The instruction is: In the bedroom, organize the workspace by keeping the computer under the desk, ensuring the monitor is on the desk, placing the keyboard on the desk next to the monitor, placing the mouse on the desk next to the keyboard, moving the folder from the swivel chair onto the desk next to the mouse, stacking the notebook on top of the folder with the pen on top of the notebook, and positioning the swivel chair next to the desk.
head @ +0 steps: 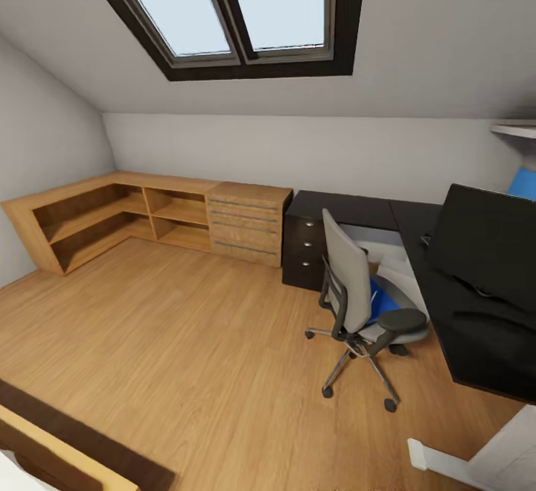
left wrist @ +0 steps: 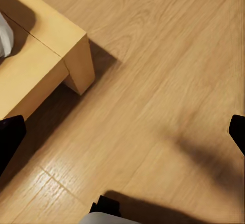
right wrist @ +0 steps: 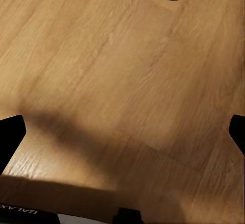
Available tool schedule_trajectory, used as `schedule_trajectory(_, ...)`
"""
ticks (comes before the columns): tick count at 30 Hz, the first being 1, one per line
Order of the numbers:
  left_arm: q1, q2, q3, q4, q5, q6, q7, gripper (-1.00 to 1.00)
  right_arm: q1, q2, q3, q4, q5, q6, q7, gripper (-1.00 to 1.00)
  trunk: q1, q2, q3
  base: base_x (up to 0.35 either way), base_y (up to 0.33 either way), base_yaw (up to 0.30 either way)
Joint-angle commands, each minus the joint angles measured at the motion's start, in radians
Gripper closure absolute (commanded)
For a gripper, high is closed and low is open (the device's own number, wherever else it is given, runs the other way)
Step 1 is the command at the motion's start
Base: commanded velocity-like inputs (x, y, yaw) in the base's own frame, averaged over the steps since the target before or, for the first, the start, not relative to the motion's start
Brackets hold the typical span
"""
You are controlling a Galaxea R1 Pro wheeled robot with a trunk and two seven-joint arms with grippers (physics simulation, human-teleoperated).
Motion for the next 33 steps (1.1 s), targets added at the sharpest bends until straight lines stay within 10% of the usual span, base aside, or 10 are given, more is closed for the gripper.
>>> schedule_trajectory(1,0.000,0.000,0.001,0.000,0.002,-0.002,-0.001,-1.00,-0.001,0.000,0.000,0.001,0.003,-0.003,0.000,-1.00,0.000,-0.001,-0.001,0.000,0.000,-0.263)
schedule_trajectory(33,0.000,0.000,-0.003,0.000,0.002,-0.002,-0.001,-1.00,-0.001,-0.003,-0.004,-0.004,-0.094,-0.001,0.001,-1.00,0.000,-0.001,-0.001,0.242,0.044,-0.265)
